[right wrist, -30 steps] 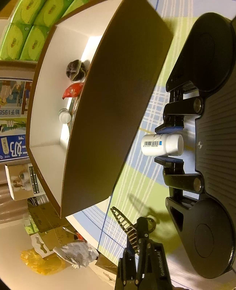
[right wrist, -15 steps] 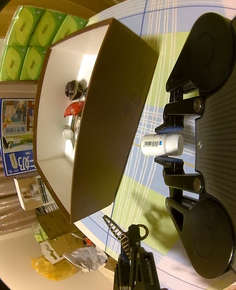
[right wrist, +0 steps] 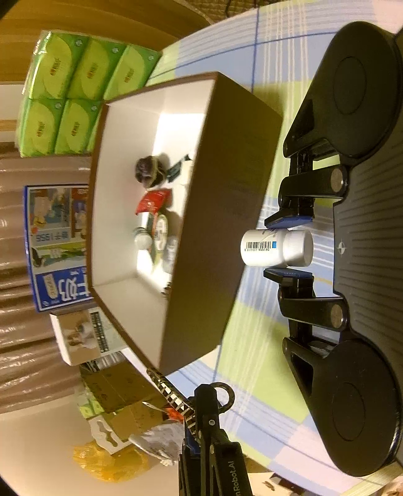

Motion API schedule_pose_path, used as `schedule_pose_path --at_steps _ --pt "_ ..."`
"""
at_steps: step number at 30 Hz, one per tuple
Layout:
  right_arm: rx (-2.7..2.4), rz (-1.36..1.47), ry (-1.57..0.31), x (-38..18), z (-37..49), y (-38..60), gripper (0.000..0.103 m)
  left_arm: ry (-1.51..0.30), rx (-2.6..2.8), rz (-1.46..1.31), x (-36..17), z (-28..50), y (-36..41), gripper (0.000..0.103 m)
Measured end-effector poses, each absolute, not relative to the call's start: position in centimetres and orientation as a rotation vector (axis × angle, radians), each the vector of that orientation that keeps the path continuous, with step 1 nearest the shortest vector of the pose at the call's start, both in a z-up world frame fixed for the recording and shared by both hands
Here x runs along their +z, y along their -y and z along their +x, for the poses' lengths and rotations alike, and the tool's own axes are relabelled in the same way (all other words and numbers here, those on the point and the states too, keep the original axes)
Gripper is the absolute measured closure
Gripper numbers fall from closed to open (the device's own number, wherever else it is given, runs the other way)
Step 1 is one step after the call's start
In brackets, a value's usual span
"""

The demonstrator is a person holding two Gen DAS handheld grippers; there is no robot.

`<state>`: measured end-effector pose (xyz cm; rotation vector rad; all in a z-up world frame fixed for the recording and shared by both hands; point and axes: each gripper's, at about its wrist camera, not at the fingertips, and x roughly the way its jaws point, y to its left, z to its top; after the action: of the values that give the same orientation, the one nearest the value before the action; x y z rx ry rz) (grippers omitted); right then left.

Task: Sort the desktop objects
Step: 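Carry the wire clip and pill bottle with both tools into the brown box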

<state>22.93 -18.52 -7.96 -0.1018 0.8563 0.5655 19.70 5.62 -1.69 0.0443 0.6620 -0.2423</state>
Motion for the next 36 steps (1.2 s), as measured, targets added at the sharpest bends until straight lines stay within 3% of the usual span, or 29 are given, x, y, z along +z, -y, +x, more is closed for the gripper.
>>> schedule_pose_path --at_steps 19,36 --pt "0.458 -0.037 -0.741 -2.1 31.9 18.8 0.079 -0.628 -0.231 0.027 1.2 31.1 -5.8 0.081" --pt "0.319 -0.004 -0.914 -6.8 43.1 19.3 0.079 -0.837 -0.170 0.032 -4.3 44.6 -6.0 0.081"
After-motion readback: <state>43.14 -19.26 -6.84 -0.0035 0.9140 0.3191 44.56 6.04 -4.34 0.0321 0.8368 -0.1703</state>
